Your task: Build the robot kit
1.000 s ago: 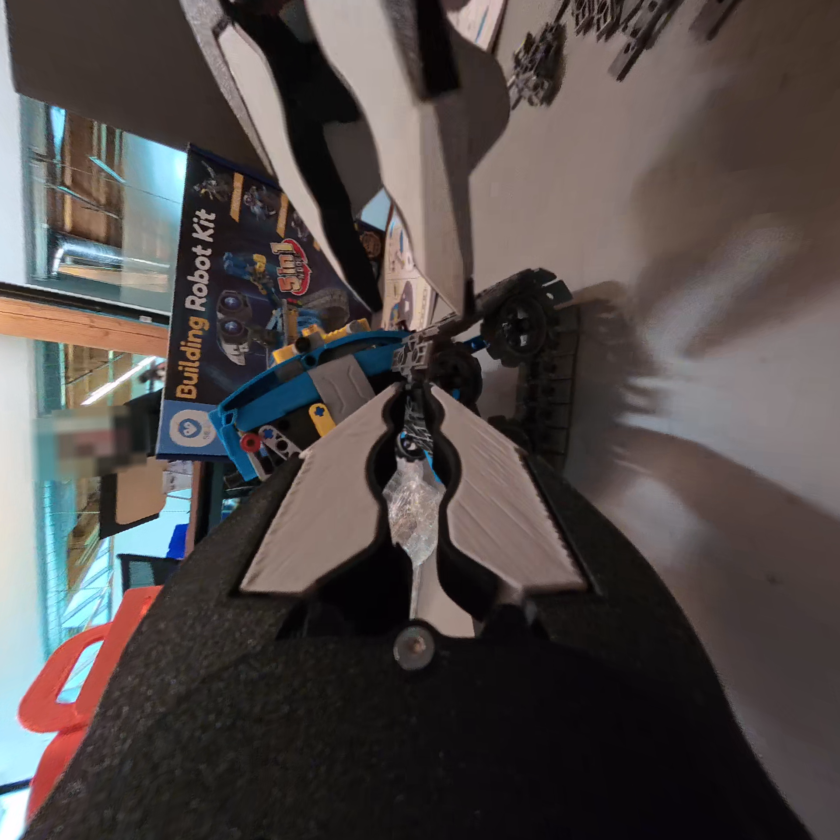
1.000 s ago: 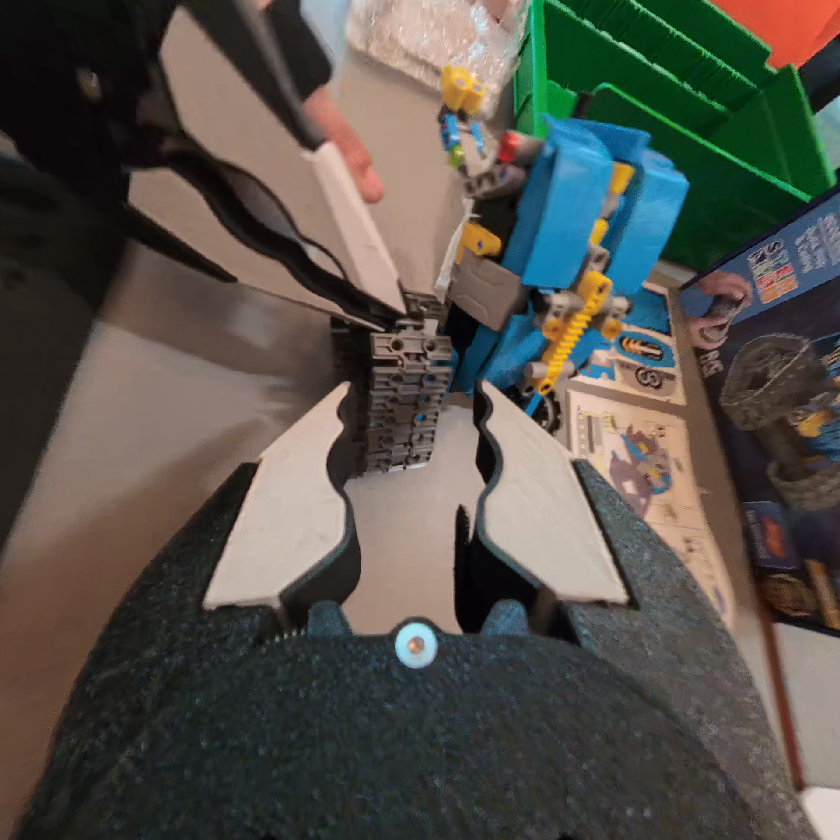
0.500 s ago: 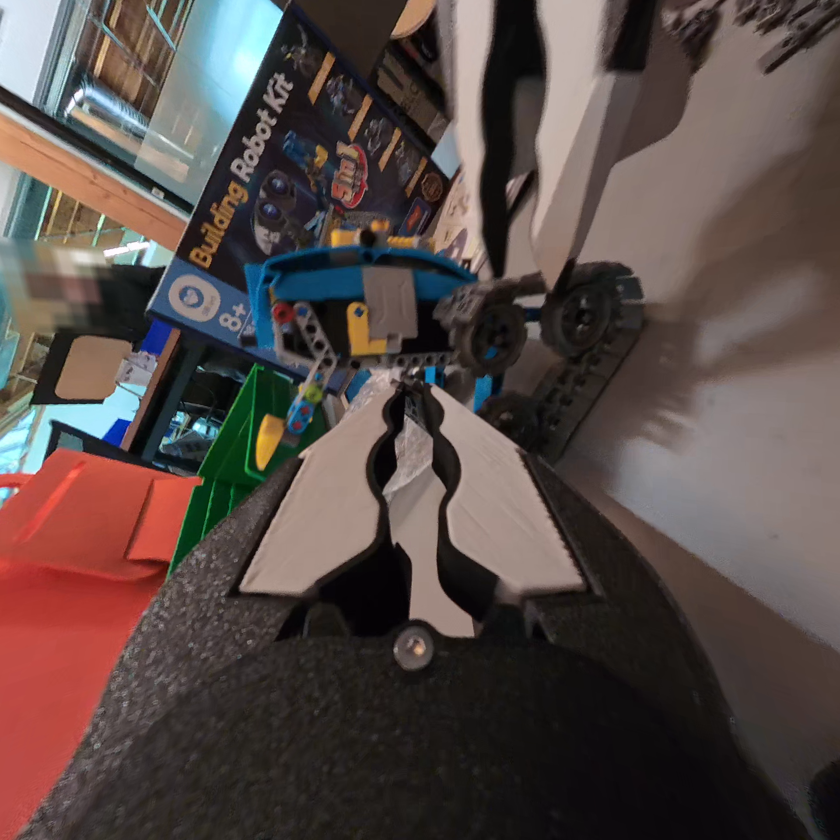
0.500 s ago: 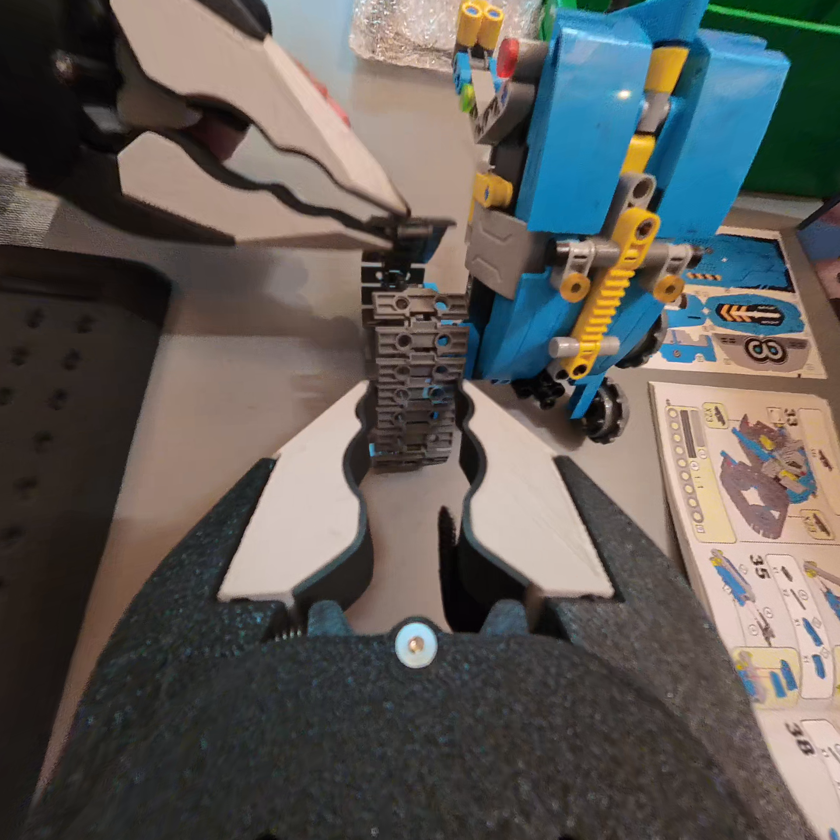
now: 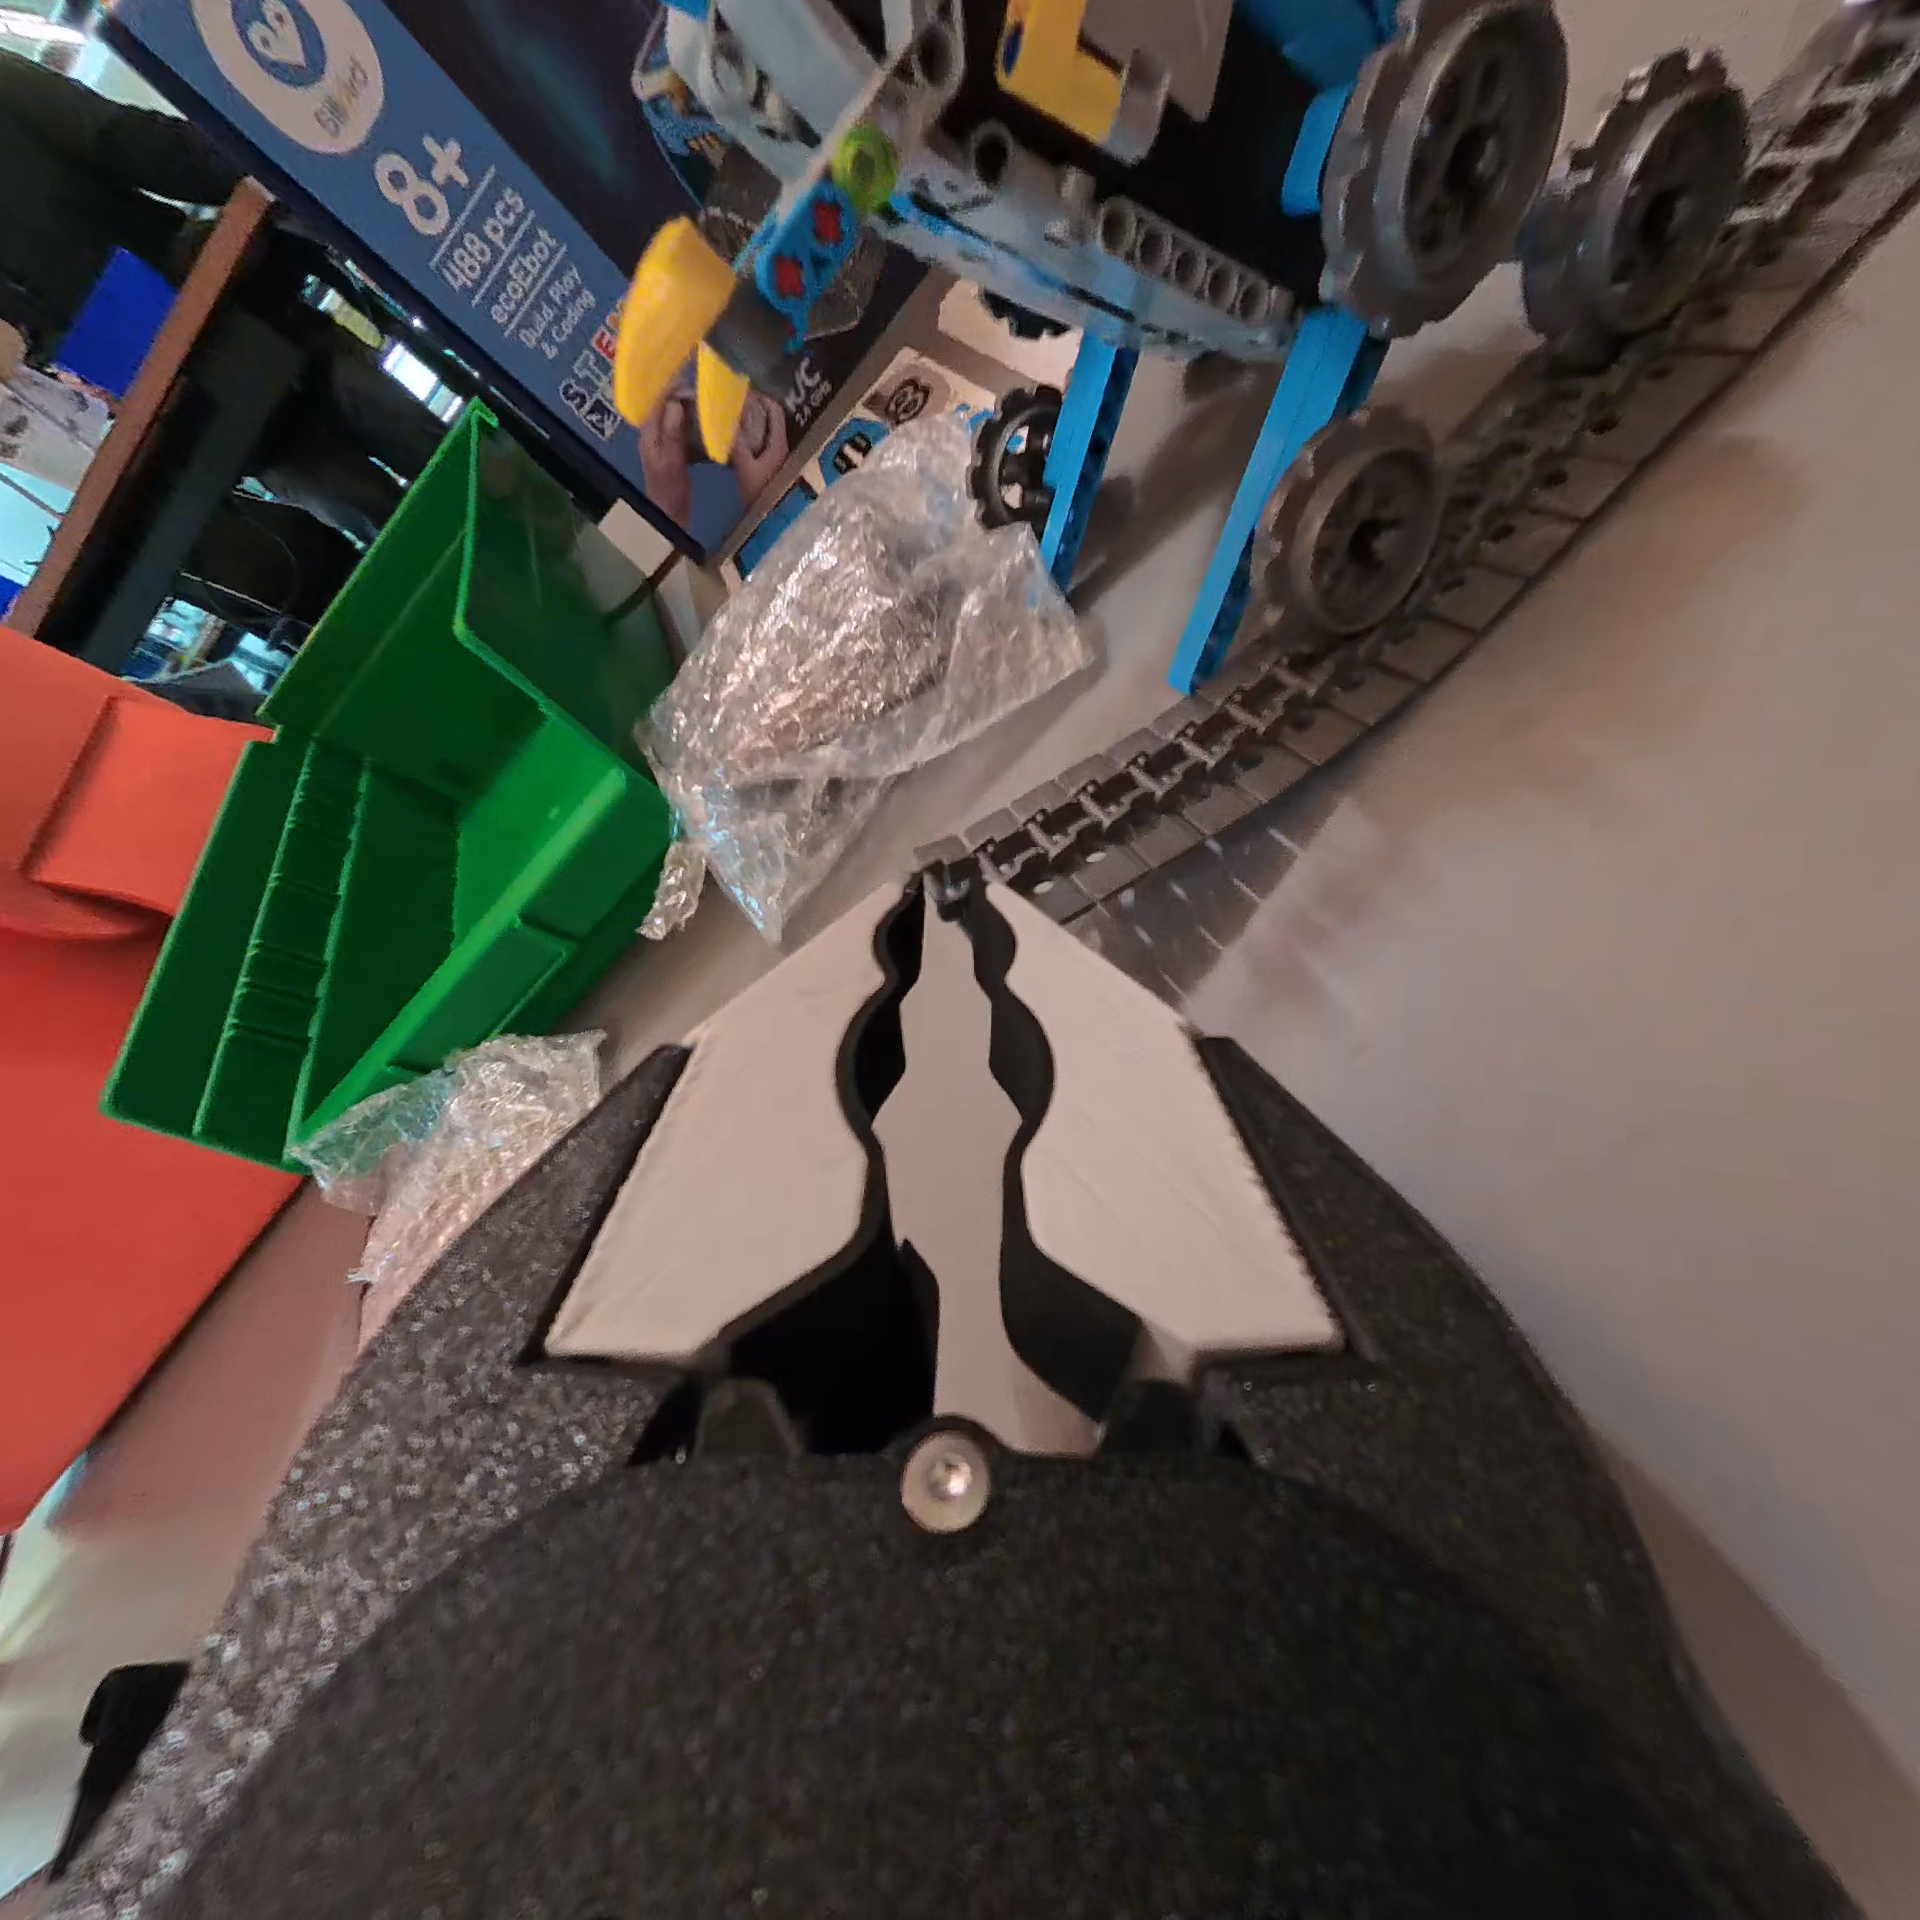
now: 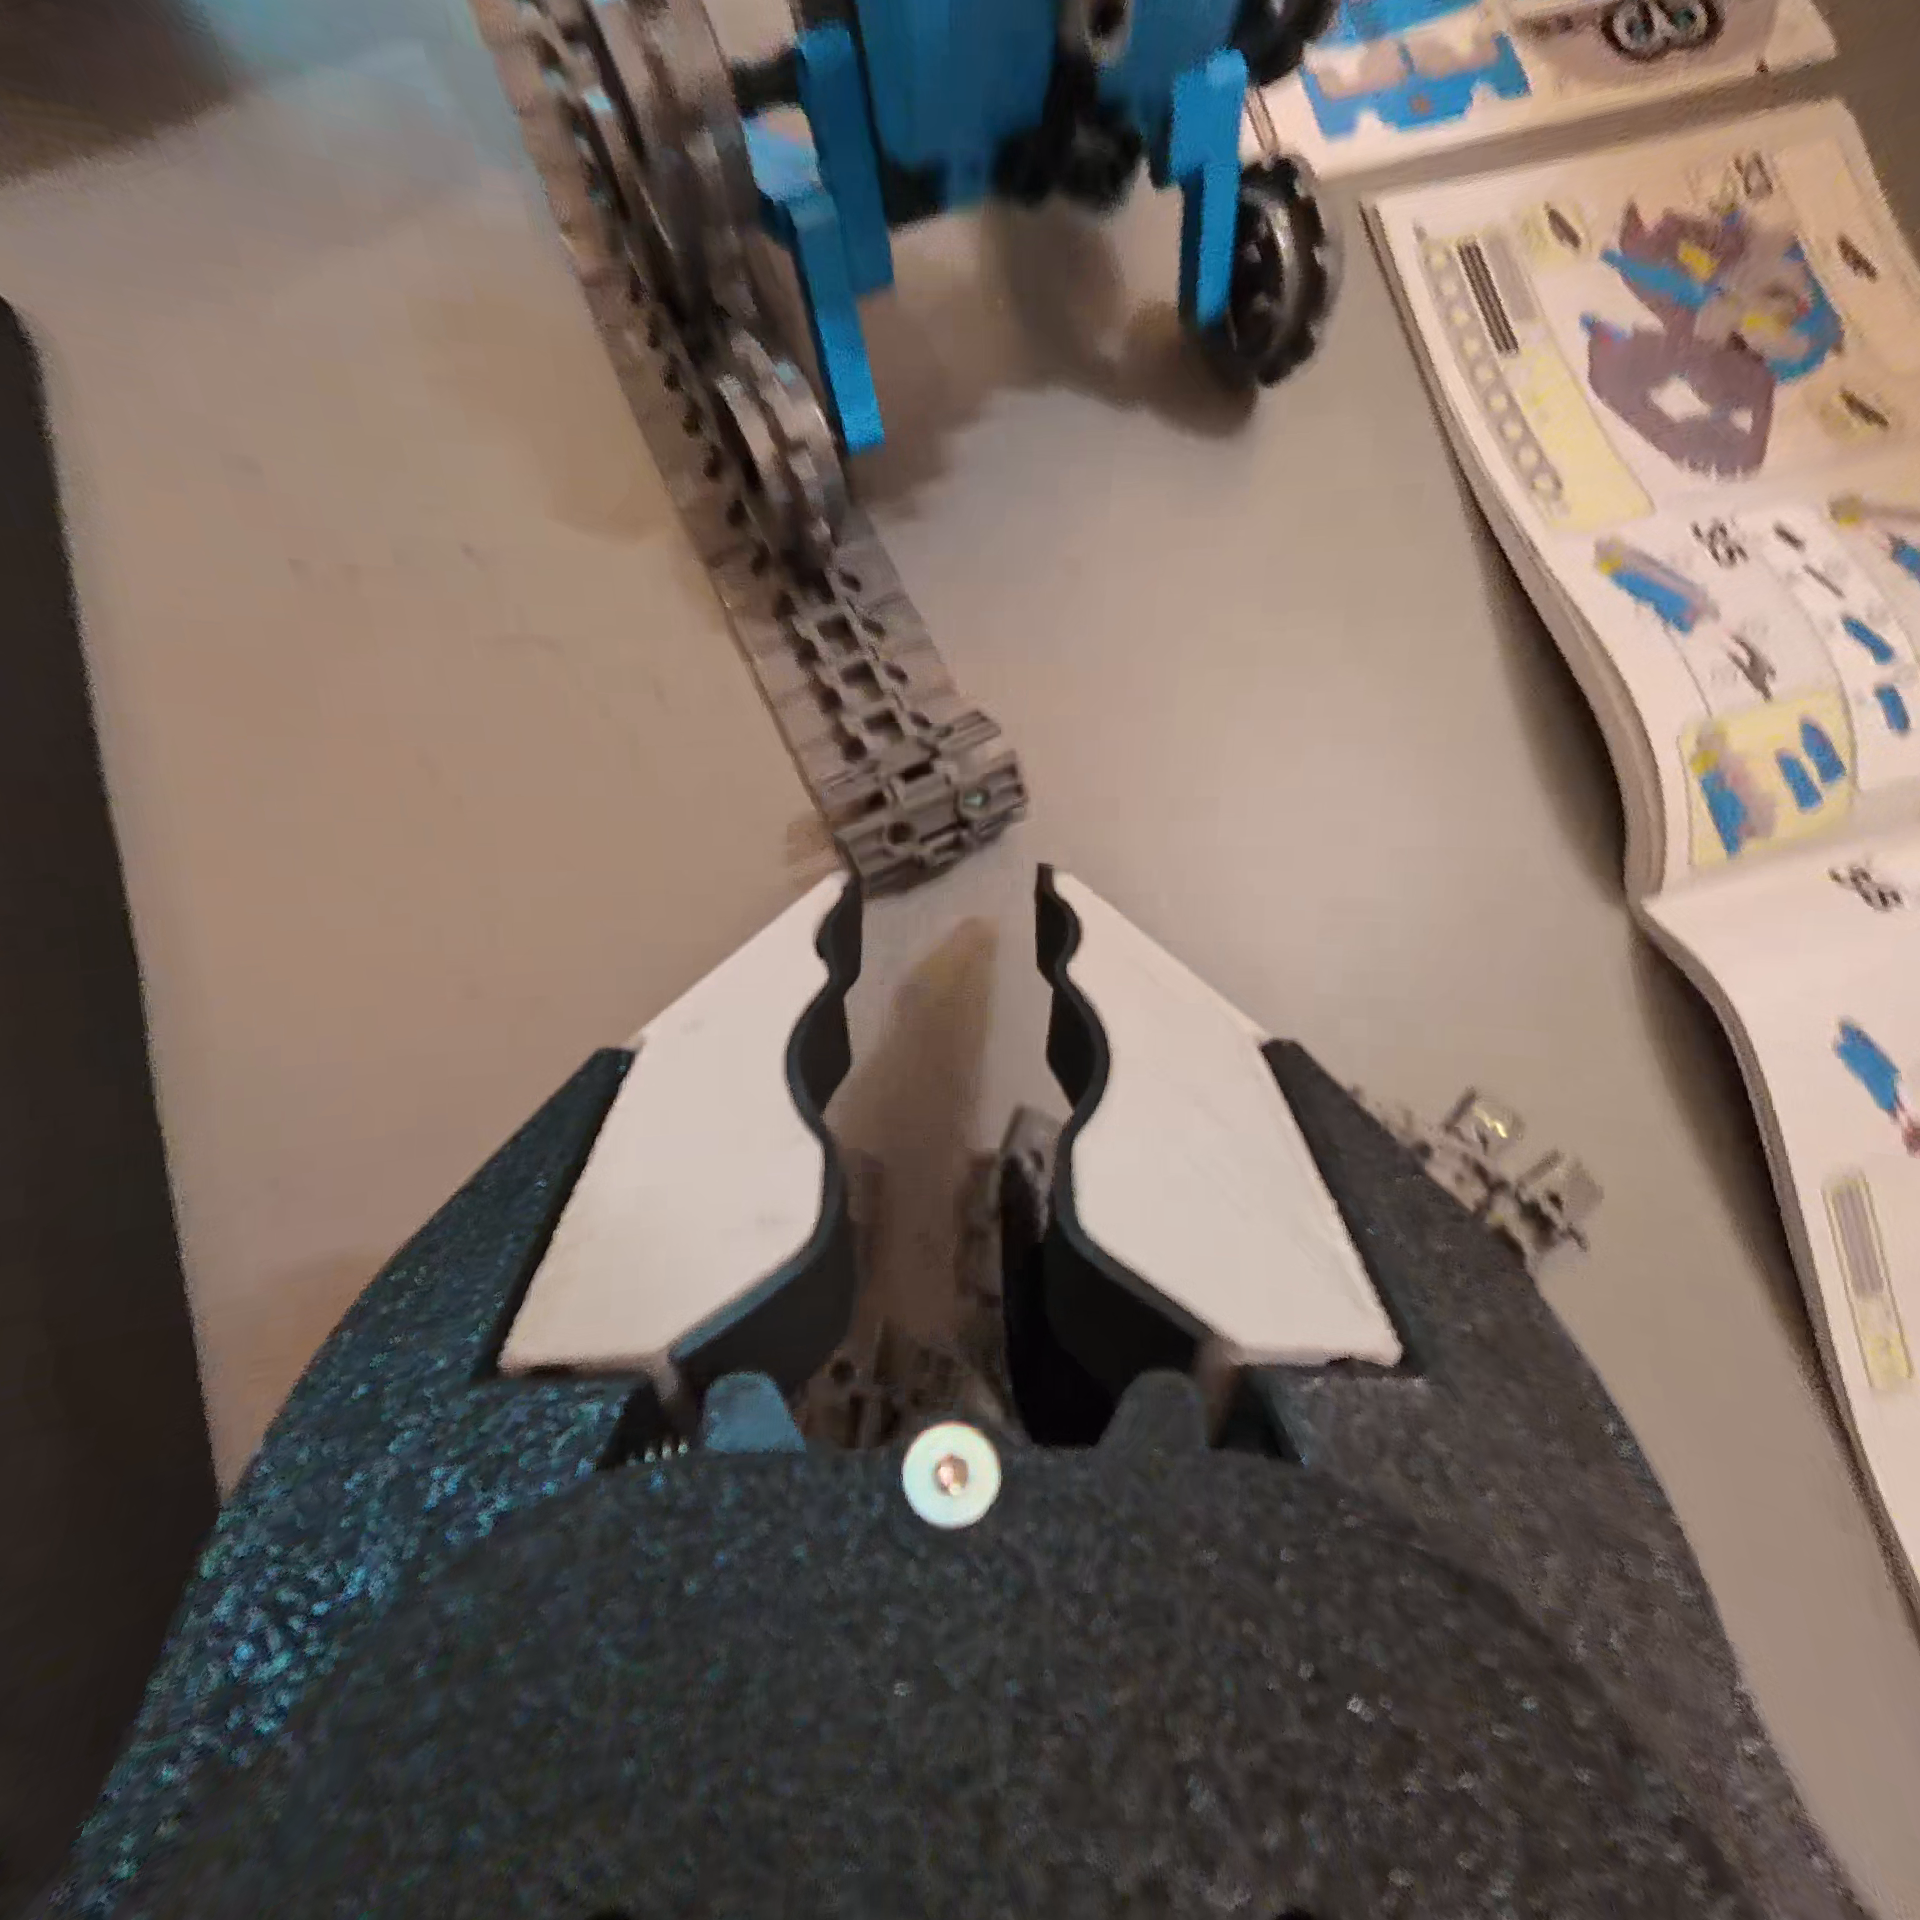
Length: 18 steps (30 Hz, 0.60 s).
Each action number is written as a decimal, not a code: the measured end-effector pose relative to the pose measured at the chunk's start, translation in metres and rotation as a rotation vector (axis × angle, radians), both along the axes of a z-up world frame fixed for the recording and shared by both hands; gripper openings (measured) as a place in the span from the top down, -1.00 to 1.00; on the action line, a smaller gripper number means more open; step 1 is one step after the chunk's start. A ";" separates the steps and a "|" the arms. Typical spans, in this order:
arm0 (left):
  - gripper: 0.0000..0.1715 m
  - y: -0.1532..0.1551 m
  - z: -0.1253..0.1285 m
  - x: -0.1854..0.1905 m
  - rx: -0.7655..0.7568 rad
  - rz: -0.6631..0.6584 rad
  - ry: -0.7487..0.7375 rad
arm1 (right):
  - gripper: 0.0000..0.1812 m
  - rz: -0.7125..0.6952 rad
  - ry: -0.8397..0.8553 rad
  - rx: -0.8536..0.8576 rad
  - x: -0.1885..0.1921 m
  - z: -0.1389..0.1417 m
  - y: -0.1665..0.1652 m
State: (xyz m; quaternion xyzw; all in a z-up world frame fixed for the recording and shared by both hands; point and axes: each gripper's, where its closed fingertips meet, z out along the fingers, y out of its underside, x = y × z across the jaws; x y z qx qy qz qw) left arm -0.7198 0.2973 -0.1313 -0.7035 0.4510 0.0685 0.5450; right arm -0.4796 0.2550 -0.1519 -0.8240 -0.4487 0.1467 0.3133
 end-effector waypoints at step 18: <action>0.64 -0.009 0.005 -0.037 -0.288 0.182 -0.185 | 0.41 0.101 -0.041 0.001 -0.023 -0.008 0.001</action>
